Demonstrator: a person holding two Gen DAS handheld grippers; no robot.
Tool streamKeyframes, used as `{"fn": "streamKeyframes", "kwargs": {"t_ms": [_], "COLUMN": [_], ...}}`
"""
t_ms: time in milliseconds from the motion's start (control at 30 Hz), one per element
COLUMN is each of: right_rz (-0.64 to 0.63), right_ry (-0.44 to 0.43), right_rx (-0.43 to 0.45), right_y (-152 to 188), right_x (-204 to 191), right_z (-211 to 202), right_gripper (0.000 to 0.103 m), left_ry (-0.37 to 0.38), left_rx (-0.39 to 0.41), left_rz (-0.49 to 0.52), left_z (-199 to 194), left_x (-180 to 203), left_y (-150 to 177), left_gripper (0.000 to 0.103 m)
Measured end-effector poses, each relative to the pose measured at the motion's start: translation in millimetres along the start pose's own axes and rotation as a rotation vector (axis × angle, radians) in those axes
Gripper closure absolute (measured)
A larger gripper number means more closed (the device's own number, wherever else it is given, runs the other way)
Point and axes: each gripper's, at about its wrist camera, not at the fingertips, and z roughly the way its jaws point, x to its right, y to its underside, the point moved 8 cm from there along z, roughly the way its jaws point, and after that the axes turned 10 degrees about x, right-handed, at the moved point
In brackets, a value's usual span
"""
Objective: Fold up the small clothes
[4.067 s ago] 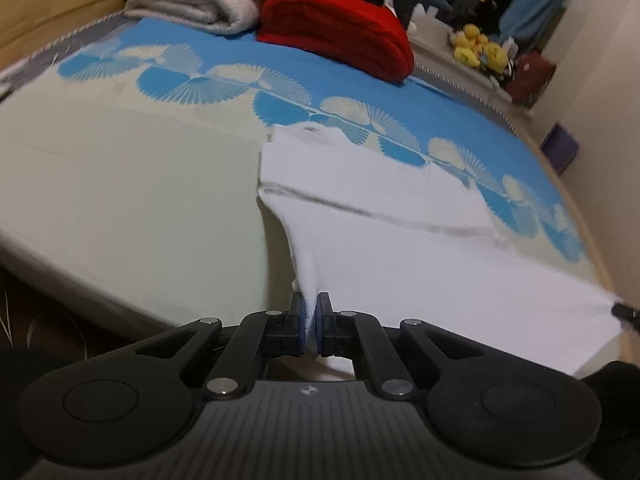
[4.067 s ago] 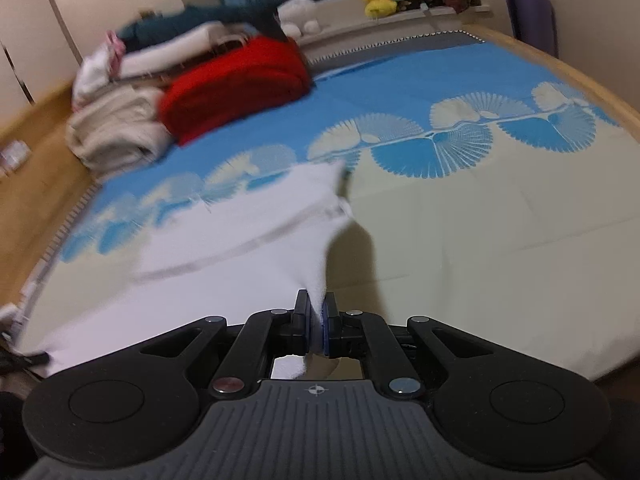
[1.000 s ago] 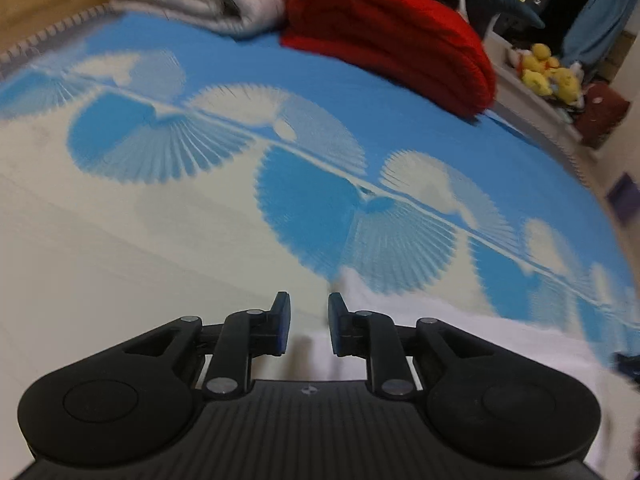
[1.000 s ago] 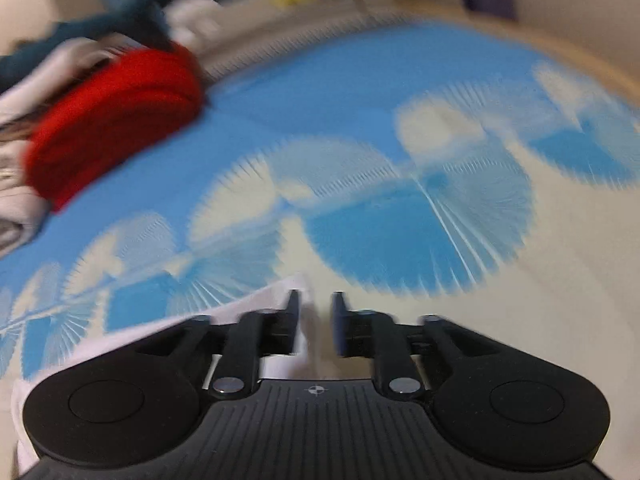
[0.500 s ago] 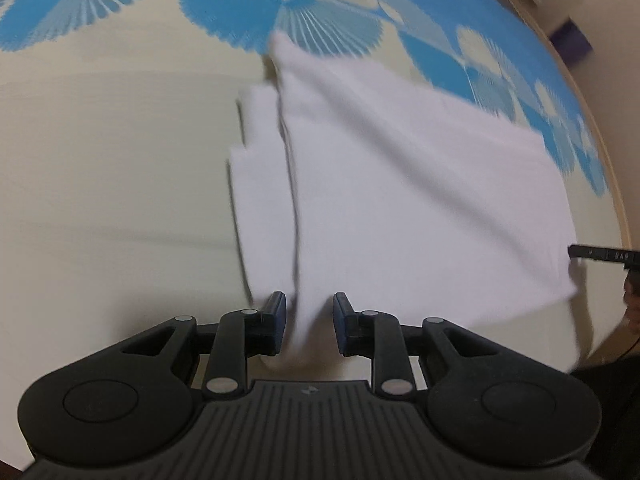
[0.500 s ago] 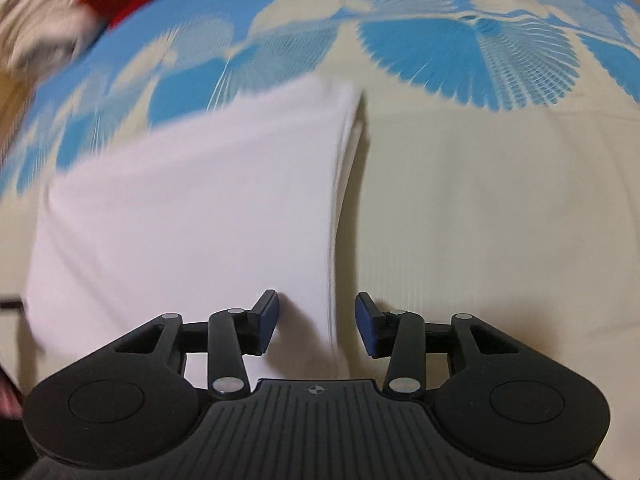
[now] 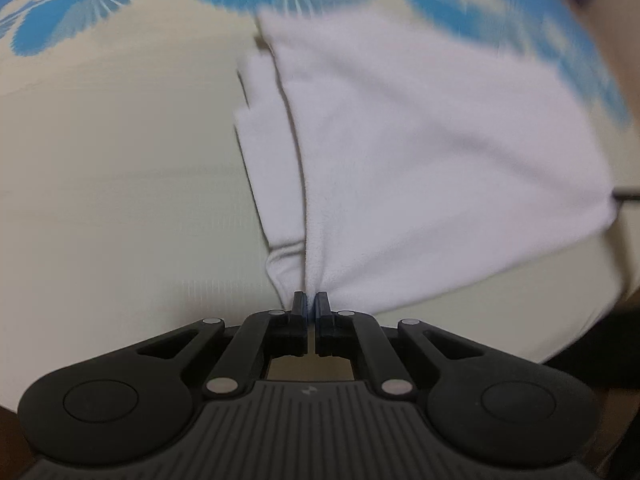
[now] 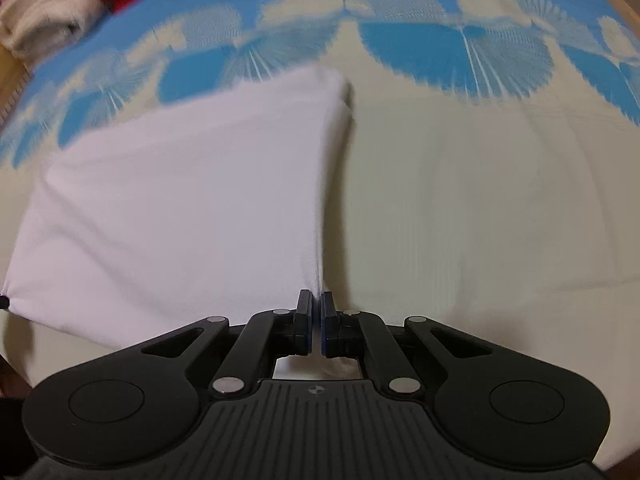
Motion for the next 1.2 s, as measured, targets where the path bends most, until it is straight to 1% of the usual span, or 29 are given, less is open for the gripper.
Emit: {"fn": "streamKeyframes", "kwargs": {"t_ms": [33, 67, 133, 200, 233, 267, 300, 333, 367, 400, 467, 500, 533, 567, 600, 633, 667, 700, 733, 767, 800, 833, 867, 900, 933, 1000, 1067, 1133, 1200], "right_rz": [-0.004, -0.006, -0.006, -0.011, -0.017, -0.027, -0.036, -0.039, -0.036, -0.037, -0.076, -0.110, -0.155, -0.210, -0.263, -0.293, -0.303, -0.296, -0.291, -0.299, -0.319, -0.358, -0.389, -0.412, -0.410, -0.361, -0.310, -0.281, -0.269], "right_ry": [0.011, 0.016, 0.026, 0.064, 0.088, 0.096, 0.082, 0.055, 0.019, -0.004, -0.013, 0.003, 0.035, 0.076, 0.107, 0.119, 0.122, 0.118, 0.123, 0.137, 0.150, 0.164, 0.174, 0.184, 0.190, 0.187, 0.190, 0.192, 0.177], "right_rx": [-0.029, -0.045, -0.046, -0.027, 0.002, 0.048, 0.096, 0.131, 0.158, 0.167, 0.136, 0.103, 0.053, -0.006, -0.052, -0.060, -0.046, -0.026, -0.018, -0.027, -0.046, -0.070, -0.072, -0.066, -0.059, -0.013, 0.079, 0.189, 0.291], "right_y": [4, 7, 6, 2, -2, -9, -16, -21, -24, -25, -20, -14, -6, 3, 11, 14, 12, 10, 8, 10, 16, 22, 23, 22, 21, 13, 1, -13, -28], "right_x": [1, 1, 0, 1, 0, -2, -7, -11, -17, -21, -30, -31, -32, -32, -32, -34, -37, -38, -38, -38, -38, -40, -43, -45, -47, -49, -54, -61, -69], "right_z": [4, 5, 4, 0, -5, -12, -19, -23, -27, -28, -18, -10, 1, 12, 21, 24, 24, 22, 23, 25, 28, 30, 29, 26, 23, 12, -5, -29, -53], "right_gripper": [0.100, 0.100, 0.099, 0.095, 0.095, 0.091, 0.089, 0.089, 0.087, 0.086, 0.075, 0.072, 0.069, 0.068, 0.068, 0.067, 0.066, 0.065, 0.065, 0.064, 0.063, 0.061, 0.060, 0.060, 0.060, 0.060, 0.060, 0.060, 0.060], "left_ry": [-0.014, -0.026, -0.070, -0.096, -0.095, -0.077, -0.052, -0.046, -0.050, -0.059, -0.095, -0.126, -0.173, -0.201, -0.220, -0.226, -0.218, -0.200, -0.178, -0.170, -0.181, -0.209, -0.234, -0.252, -0.261, -0.263, -0.255, -0.275, -0.303], "left_rx": [-0.016, -0.015, 0.022, 0.084, 0.117, 0.137, 0.147, 0.144, 0.134, 0.116, 0.049, 0.005, -0.034, -0.039, -0.018, 0.019, 0.054, 0.089, 0.105, 0.094, 0.064, 0.024, -0.006, -0.010, 0.005, 0.069, 0.139, 0.199, 0.243], "left_rz": [0.013, 0.021, 0.051, 0.076, 0.082, 0.077, 0.069, 0.067, 0.068, 0.068, 0.068, 0.083, 0.115, 0.138, 0.156, 0.162, 0.160, 0.158, 0.161, 0.172, 0.194, 0.233, 0.278, 0.329, 0.354, 0.357, 0.334, 0.314, 0.305], "left_z": [3, 2, -6, -18, -24, -27, -28, -25, -21, -14, 5, 14, 21, 22, 19, 13, 6, 1, 0, 3, 8, 15, 20, 20, 16, 5, -6, -16, -22], "left_x": [2, 3, 5, 10, 14, 20, 24, 28, 31, 31, 32, 30, 28, 26, 28, 30, 32, 35, 38, 39, 39, 39, 37, 39, 40, 44, 48, 47, 47], "left_y": [3, 2, -5, -14, -19, -24, -26, -29, -30, -28, -22, -15, -9, -8, -11, -17, -21, -25, -26, -24, -19, -12, -7, -3, -2, -11, -23, -32, -41], "left_gripper": [0.099, 0.097, 0.094, 0.094, 0.094, 0.094, 0.094, 0.094, 0.094, 0.094, 0.094, 0.094, 0.094, 0.087, 0.087, 0.086, 0.083, 0.082, 0.078, 0.076, 0.076, 0.075, 0.073, 0.072, 0.071, 0.068, 0.055, 0.053, 0.053]}}
